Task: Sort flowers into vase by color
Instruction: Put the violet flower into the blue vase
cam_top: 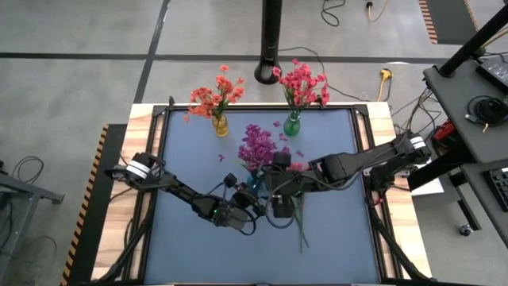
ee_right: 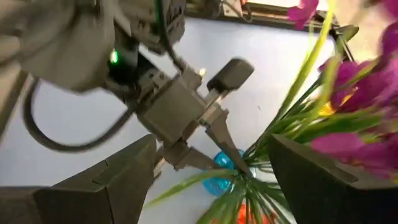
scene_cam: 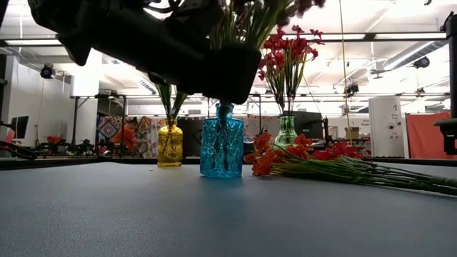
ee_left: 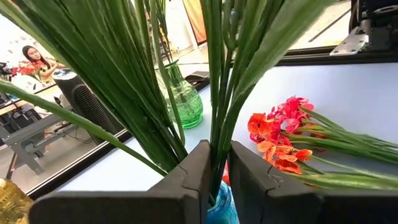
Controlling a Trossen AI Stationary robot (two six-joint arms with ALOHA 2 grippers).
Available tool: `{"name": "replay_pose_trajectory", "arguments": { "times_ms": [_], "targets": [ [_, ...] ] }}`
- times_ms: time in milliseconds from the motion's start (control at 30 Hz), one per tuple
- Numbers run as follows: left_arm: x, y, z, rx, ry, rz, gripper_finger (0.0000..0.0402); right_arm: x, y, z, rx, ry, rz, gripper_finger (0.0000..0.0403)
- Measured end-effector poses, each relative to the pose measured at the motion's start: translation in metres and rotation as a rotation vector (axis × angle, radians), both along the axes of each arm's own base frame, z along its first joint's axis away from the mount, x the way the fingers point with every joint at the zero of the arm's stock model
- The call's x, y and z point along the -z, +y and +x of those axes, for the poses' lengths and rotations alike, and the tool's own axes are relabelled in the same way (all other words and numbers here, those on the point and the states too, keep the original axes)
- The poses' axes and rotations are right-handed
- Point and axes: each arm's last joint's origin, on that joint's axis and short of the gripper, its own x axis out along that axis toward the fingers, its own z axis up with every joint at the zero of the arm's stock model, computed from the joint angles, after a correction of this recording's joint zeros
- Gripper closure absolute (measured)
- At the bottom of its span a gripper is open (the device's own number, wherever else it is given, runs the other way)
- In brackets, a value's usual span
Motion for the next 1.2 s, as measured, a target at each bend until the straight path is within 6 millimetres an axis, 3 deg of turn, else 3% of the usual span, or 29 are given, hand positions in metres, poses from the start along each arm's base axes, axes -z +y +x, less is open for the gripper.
{"name": "replay_pose_trajectory", "arguments": {
  "times_ms": [467, 667, 1200],
  "targets": [
    [0.000, -0.005, -0.002, 0.006, -0.001, 0.002, 0.0366, -0.047, -0.002, -0.006, -0.006, -0.064, 0.005, 0.0101],
    [0.000, -0.011, -0.007, -0.044, -0.008, 0.036, 0.0355, -0.048, -0.002, -0.006, -0.016, -0.066, 0.001, 0.0101],
    [-0.007, -0.026, -0.014, -0.009, -0.018, 0.039, 0.0267, -0.047, -0.002, -0.007, -0.027, -0.060, -0.014, 0.0101]
  ]
}}
